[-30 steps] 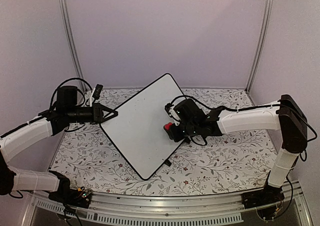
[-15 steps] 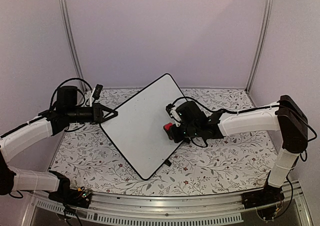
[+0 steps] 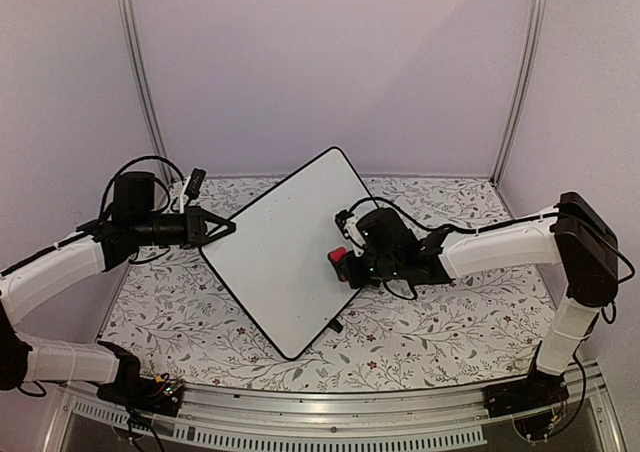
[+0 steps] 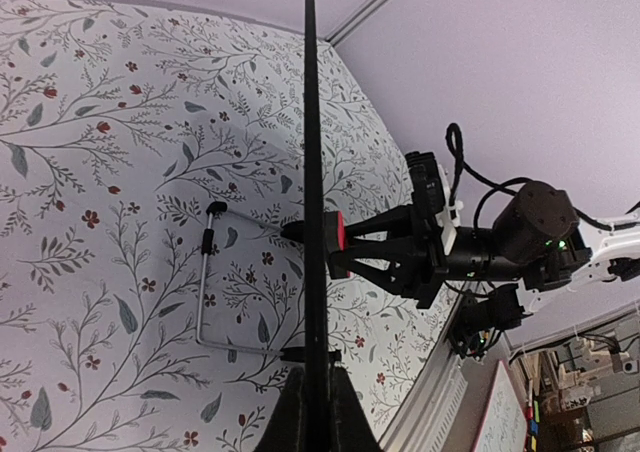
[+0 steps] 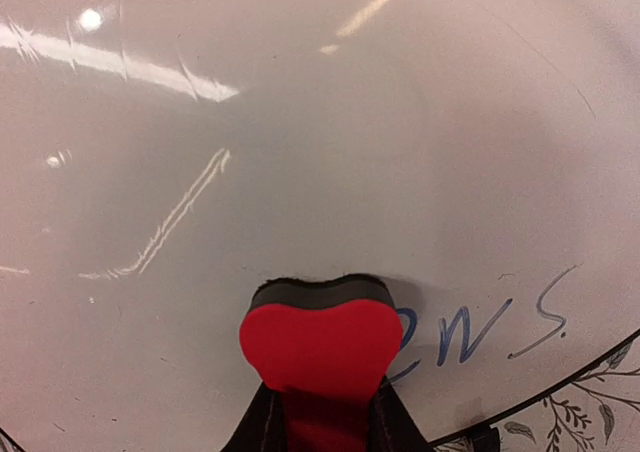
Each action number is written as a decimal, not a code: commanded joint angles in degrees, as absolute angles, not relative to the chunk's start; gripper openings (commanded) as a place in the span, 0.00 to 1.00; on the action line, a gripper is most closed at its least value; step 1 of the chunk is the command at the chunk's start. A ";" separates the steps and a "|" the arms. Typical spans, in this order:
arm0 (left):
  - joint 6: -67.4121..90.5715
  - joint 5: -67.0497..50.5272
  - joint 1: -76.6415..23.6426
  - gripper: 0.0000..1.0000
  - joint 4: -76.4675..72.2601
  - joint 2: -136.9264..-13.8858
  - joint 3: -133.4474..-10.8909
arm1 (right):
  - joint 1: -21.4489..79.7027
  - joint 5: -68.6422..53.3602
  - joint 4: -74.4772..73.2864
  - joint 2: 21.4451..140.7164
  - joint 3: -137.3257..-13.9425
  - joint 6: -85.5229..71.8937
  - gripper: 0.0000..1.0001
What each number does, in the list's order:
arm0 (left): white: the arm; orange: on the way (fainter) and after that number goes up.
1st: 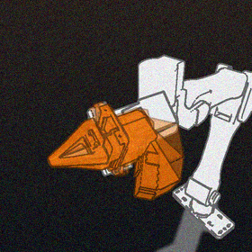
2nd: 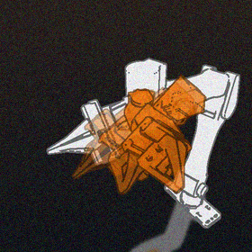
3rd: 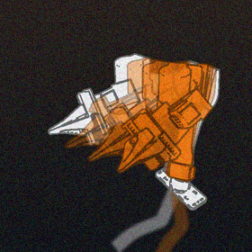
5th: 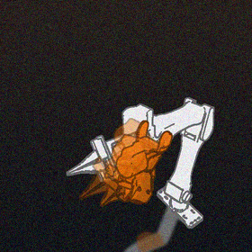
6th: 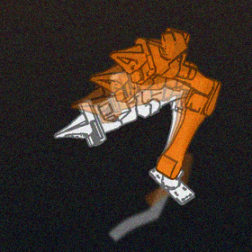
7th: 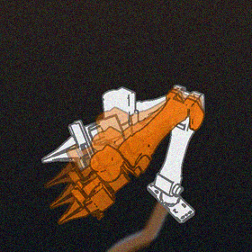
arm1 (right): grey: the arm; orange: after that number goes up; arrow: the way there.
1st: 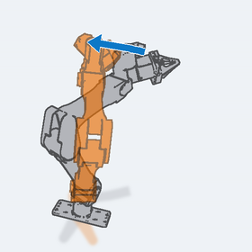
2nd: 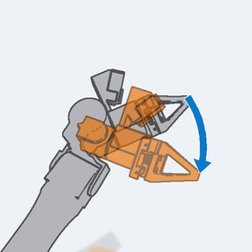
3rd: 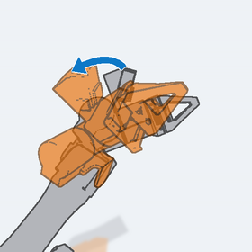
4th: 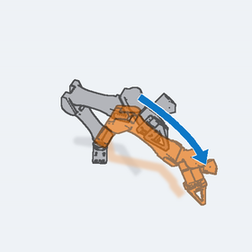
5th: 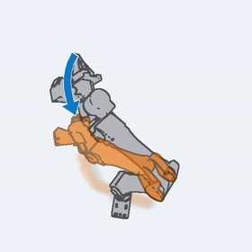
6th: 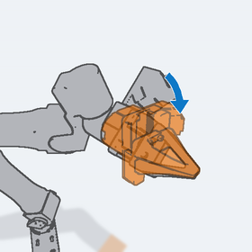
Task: Erase the whiteboard
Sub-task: Erase the whiteboard at the center of the board.
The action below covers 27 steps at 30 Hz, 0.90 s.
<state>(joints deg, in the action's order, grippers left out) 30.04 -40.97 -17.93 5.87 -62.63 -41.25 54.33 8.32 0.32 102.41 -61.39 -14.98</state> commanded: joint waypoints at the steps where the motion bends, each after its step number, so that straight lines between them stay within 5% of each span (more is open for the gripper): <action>1: 27.39 -46.50 -18.83 0.00 5.17 -62.30 -40.30 | 53.88 7.02 -4.14 103.77 -58.23 -15.71 0.00; 27: 27.40 -46.58 -18.87 0.00 5.11 -62.58 -40.26 | 53.88 6.01 -2.52 101.73 -51.94 -17.21 0.00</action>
<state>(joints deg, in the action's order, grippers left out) 30.04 -41.08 -17.93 5.85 -62.63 -41.25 54.30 7.60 2.59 100.57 -54.37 -16.69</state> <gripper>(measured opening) 0.030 0.219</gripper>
